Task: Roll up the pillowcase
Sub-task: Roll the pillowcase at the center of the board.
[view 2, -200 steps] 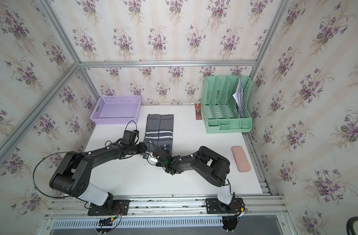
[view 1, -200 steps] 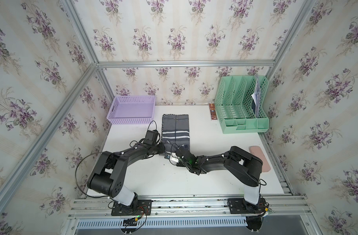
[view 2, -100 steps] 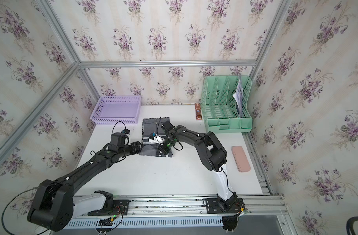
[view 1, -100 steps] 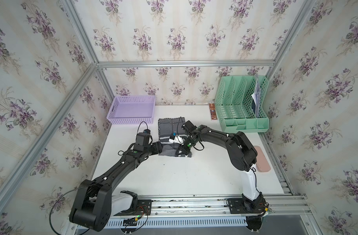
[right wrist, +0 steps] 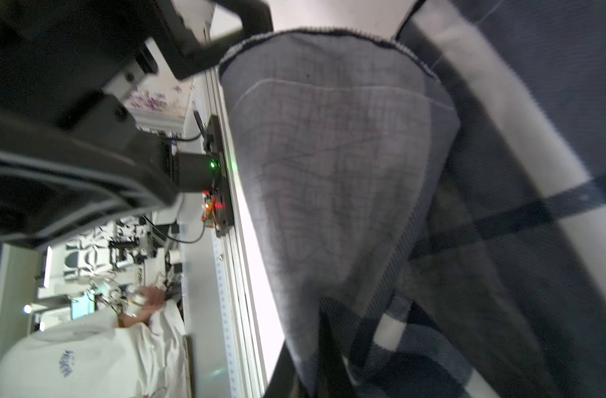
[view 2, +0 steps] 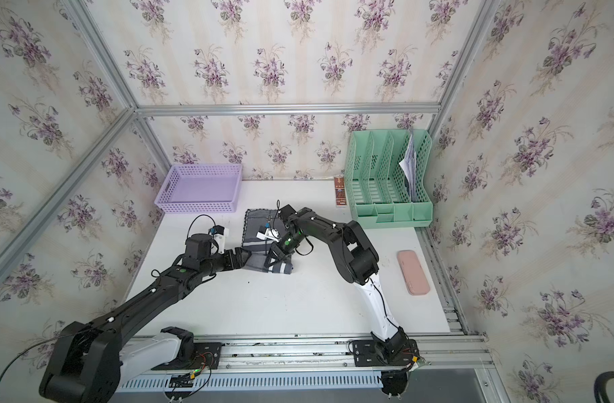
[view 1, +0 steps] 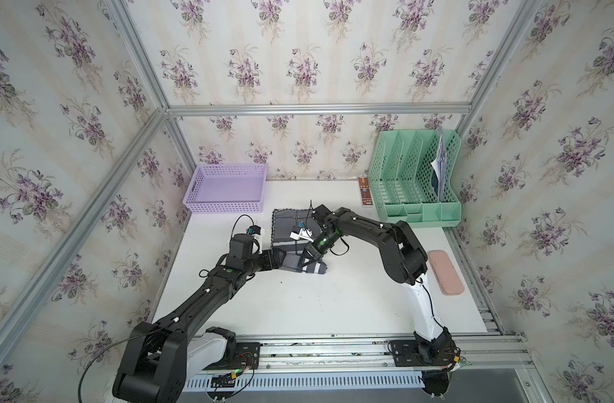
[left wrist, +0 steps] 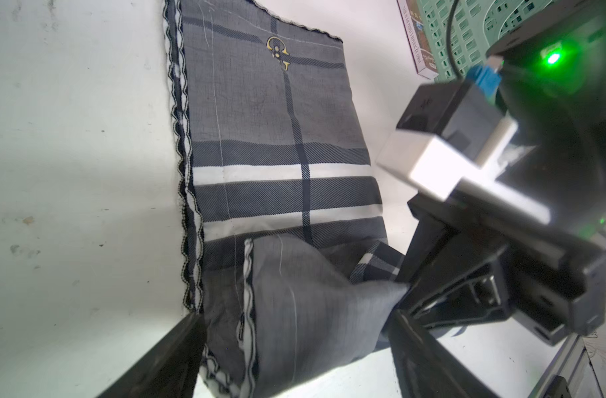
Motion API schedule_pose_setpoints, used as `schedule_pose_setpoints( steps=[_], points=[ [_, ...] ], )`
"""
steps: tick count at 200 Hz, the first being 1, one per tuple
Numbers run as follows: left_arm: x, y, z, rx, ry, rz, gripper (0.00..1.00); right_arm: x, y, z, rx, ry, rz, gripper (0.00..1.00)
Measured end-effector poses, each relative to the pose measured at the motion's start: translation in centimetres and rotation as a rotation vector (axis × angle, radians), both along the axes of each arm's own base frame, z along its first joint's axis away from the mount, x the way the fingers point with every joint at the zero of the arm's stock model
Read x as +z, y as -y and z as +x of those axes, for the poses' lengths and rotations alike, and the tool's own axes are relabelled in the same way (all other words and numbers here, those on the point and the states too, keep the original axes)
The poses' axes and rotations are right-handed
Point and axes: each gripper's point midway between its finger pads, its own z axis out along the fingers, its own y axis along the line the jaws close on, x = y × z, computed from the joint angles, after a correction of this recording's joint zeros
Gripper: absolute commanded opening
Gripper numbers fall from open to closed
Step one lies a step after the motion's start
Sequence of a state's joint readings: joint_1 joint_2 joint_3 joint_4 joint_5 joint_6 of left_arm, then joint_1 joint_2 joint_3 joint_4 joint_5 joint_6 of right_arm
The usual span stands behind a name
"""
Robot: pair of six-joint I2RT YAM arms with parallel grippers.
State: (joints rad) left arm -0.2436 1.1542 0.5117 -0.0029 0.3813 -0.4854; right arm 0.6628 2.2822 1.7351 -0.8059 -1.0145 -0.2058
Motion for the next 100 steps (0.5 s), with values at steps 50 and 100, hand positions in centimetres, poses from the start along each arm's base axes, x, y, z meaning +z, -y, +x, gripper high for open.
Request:
schedule_pose_setpoints(
  steps=[50, 100],
  points=[
    [-1.6, -0.6, 0.9, 0.02, -0.026, 0.058, 0.81, -0.4, -1.0, 2.4, -0.096, -0.081, -0.02, 0.0],
    [-2.7, -1.8, 3.0, 0.084, -0.047, 0.138, 0.77, -2.6, -0.6, 4.8, -0.193, -0.097, -0.099, 0.2]
  ],
)
